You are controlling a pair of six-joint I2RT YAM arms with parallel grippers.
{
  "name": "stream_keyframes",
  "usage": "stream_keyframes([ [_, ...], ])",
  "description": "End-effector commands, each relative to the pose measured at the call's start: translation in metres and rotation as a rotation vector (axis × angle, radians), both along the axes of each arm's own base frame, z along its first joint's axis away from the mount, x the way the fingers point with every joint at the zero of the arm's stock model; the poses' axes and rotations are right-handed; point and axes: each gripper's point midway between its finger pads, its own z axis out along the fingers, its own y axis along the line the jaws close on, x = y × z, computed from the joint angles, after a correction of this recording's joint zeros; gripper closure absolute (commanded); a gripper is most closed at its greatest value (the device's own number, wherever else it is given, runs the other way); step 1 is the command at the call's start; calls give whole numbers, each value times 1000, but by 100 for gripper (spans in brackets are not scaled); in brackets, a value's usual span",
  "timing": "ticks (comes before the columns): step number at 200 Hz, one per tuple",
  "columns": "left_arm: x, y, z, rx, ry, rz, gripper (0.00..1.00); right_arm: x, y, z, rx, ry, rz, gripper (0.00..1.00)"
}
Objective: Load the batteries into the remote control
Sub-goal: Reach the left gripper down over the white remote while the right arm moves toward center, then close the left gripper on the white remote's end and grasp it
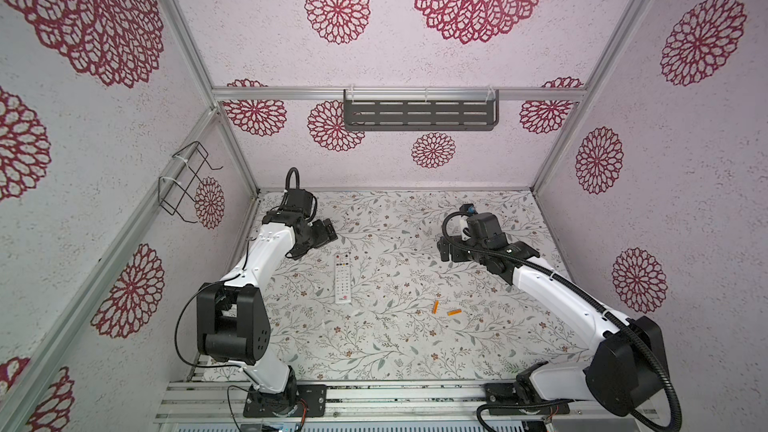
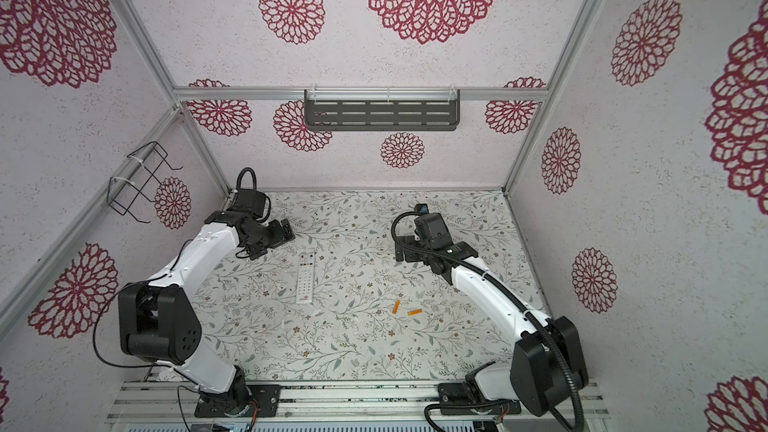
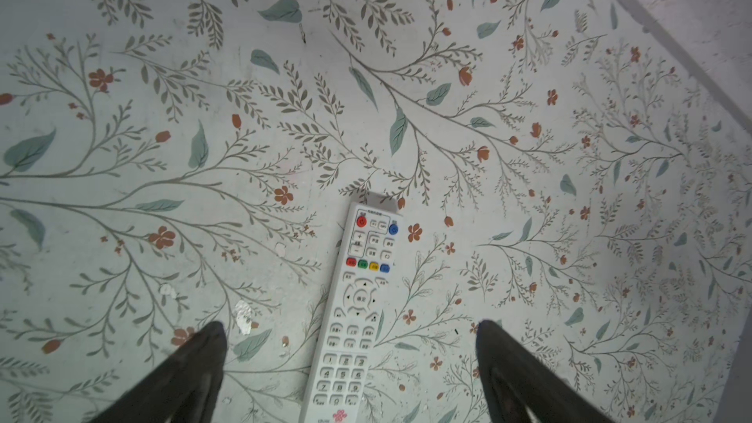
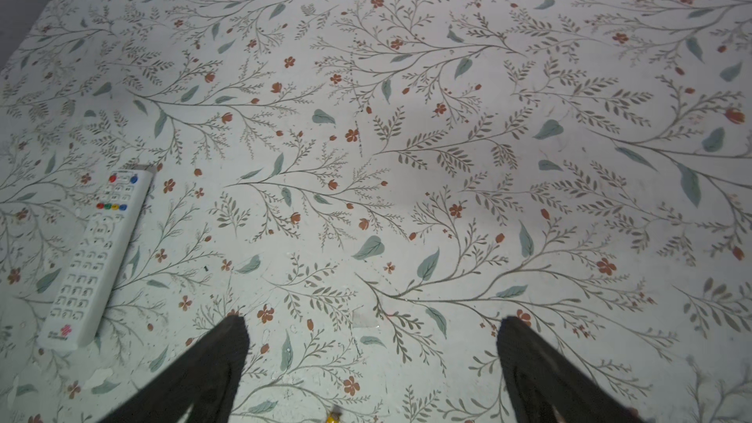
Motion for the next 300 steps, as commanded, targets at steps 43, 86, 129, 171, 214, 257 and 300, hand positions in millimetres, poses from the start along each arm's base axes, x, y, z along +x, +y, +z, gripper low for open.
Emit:
stream_keyframes([
  [43,0,-14,-25,101,163,-45,2,-11,37,14,66,5,211,1],
  [86,7,-24,-40,86,206,-69,2,-17,44,15,64,41,246,1],
  [129,-7,-45,-67,90,267,-101,2,-19,47,0,81,61,191,1],
  [171,-11,-52,-94,128,318,-112,2,-14,52,-10,76,93,146,1],
  [214,-15,-51,-112,142,348,-130,1,-17,50,-12,31,101,119,1],
  [257,-15,-51,-129,153,380,-143,3,-21,48,-11,31,100,95,1],
  [300,-10,-48,-130,206,377,-157,20,-19,51,-14,25,108,99,1],
])
